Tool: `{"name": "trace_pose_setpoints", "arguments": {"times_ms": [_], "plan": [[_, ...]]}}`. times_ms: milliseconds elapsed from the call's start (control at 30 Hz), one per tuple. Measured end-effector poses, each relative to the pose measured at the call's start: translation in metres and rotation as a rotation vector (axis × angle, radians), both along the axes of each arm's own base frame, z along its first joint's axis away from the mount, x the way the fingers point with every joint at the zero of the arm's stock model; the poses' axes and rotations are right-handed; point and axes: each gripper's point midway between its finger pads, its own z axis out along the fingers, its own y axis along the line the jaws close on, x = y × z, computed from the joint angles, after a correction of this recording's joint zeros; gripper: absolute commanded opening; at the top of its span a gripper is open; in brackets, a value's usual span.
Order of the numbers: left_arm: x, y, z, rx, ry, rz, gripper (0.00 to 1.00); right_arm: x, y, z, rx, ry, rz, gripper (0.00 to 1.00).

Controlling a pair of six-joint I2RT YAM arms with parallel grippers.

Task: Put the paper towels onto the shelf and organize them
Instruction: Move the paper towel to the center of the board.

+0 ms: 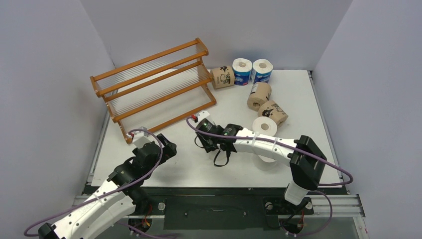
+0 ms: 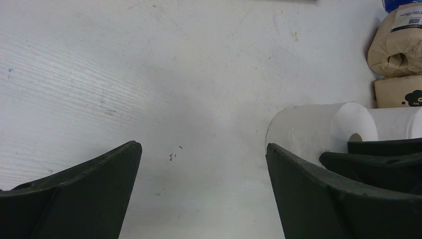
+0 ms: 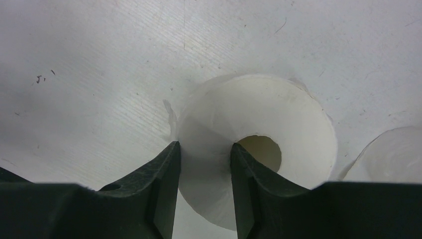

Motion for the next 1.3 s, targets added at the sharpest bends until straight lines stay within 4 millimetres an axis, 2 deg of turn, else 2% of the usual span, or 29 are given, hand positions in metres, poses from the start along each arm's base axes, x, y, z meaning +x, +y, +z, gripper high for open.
{"name": "trace_pose_setpoints", "arguments": {"times_ms": [67, 200, 300, 333, 433, 533, 667, 733, 833, 900, 967, 1100, 1300], "plan": [[0.0, -0.004, -0.001, -0.008, 0.006, -0.014, 0.96, 0.0, 0.001, -0.003, -0.002, 0.003, -0.003, 0.4], [0.002, -0.013, -0.001, -0.019, 0.013, -0.051, 0.96, 0.002, 0.002, -0.001, 0.009, -0.002, -0.008, 0.59], [0.004, -0.019, -0.004, -0.02, 0.023, -0.074, 0.96, 0.002, 0.003, 0.004, 0.023, -0.012, -0.013, 0.78], [0.004, -0.021, -0.005, -0.018, 0.027, -0.082, 0.96, 0.002, 0.002, 0.008, 0.032, -0.017, -0.016, 0.8], [0.006, -0.025, -0.009, -0.003, 0.041, -0.102, 0.96, 0.001, -0.002, 0.029, 0.079, -0.045, -0.024, 0.8], [0.008, -0.028, -0.014, 0.019, 0.066, -0.122, 0.96, -0.001, -0.014, 0.06, 0.158, -0.09, -0.059, 0.8], [0.016, -0.045, -0.009, 0.026, 0.094, -0.172, 0.96, 0.002, -0.06, 0.086, 0.259, -0.153, -0.185, 0.8], [0.025, -0.059, -0.002, 0.017, 0.1, -0.203, 0.96, 0.005, -0.091, 0.088, 0.298, -0.187, -0.278, 0.79], [0.036, -0.081, 0.006, 0.02, 0.115, -0.245, 0.97, 0.004, -0.134, 0.075, 0.324, -0.215, -0.406, 0.79], [0.042, -0.097, 0.008, 0.028, 0.122, -0.278, 0.97, 0.004, -0.15, 0.07, 0.331, -0.226, -0.459, 0.78], [0.045, -0.114, 0.008, 0.038, 0.135, -0.315, 0.97, 0.001, -0.161, 0.066, 0.342, -0.236, -0.493, 0.78], [0.049, -0.136, 0.004, 0.057, 0.159, -0.357, 1.0, -0.001, -0.174, 0.07, 0.382, -0.272, -0.546, 0.77], [0.056, -0.163, -0.001, 0.086, 0.186, -0.409, 0.91, 0.001, -0.186, 0.077, 0.426, -0.309, -0.594, 0.76]]}}
